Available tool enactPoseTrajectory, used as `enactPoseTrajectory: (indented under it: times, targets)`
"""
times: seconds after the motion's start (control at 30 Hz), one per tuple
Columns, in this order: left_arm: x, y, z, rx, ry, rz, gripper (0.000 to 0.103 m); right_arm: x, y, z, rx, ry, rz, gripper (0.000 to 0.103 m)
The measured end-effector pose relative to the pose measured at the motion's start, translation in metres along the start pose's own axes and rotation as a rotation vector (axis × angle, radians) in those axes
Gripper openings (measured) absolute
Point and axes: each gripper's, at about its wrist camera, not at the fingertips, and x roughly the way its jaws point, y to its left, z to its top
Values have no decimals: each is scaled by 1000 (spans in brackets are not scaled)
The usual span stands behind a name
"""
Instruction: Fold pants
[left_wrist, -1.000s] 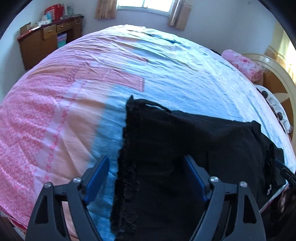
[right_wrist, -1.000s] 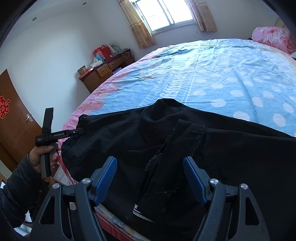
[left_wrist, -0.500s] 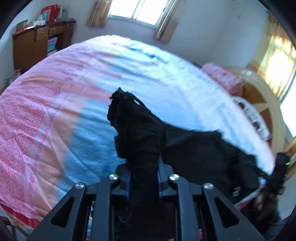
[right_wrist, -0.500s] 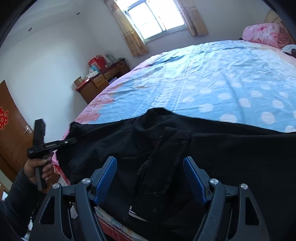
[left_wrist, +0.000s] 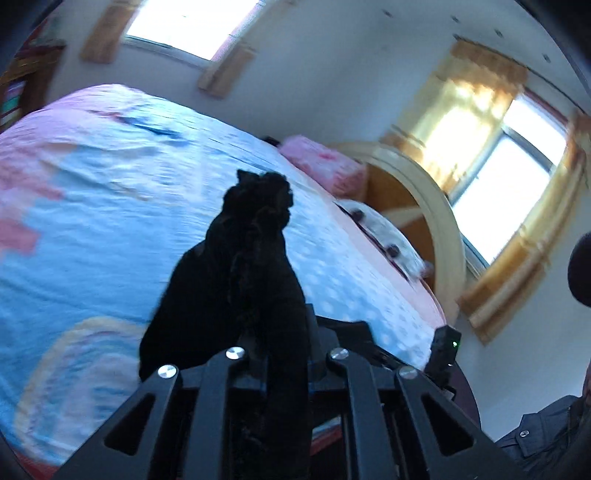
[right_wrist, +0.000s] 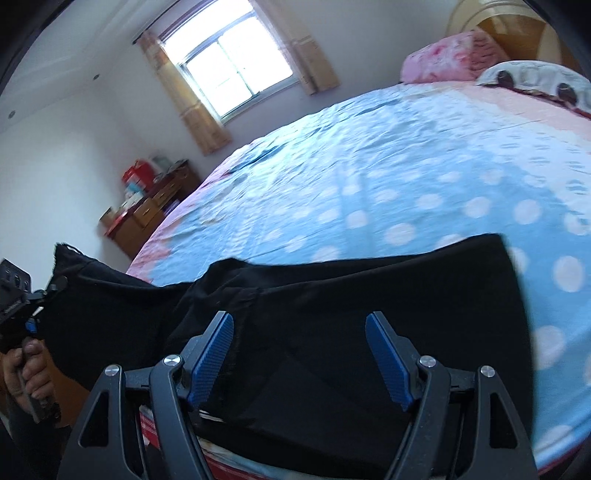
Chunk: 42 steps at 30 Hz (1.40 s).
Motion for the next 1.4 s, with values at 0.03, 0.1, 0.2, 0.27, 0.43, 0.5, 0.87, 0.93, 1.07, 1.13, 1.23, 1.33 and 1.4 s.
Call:
enactPoseTrajectory:
  times: [0.03, 0.1, 0.2, 0.27, 0.43, 0.5, 0.87, 0.93, 1.07, 1.13, 1.23, 1.33, 1.4]
  targets:
    - [13, -11, 2, 19, 20, -18, 13, -7, -5, 0, 10, -19, -26, 76]
    - [37, -35, 4, 54, 60, -57, 13, -16, -14, 2, 27, -36, -59, 76]
    - [73, -66, 5, 95, 114, -94, 13, -33, -28, 2, 58, -68, -101, 76]
    - [94, -82, 4, 115, 152, -109, 13, -41, -38, 2, 80, -82, -129, 76]
    - [135, -110, -1, 139, 223, -135, 13, -56, -71, -1, 148, -111, -180, 76]
    - [151, -120, -6, 143, 251, -148, 13, -60, -84, -1, 182, -124, -193, 76]
    - [246, -147, -40, 169, 367, -94, 15, -79, -116, 0, 290, -198, -249, 76]
    - [258, -147, -48, 134, 399, -107, 14, -76, -120, -1, 303, -189, -253, 76]
    - [254, -162, -53, 148, 396, -178, 23, -79, -126, -2, 319, -201, -261, 76]
    - [239, -167, -53, 217, 341, -157, 35, -81, -127, -2, 323, -213, -260, 76]
    - [212, -151, -52, 249, 257, -59, 65, -80, -118, 1, 283, -215, -222, 76]
    - [187, -122, -56, 232, 205, 23, 65, -74, -89, 4, 144, -195, -155, 76]
    - [175, -102, -60, 218, 176, 88, 70, -71, -74, 4, 75, -182, -127, 76]
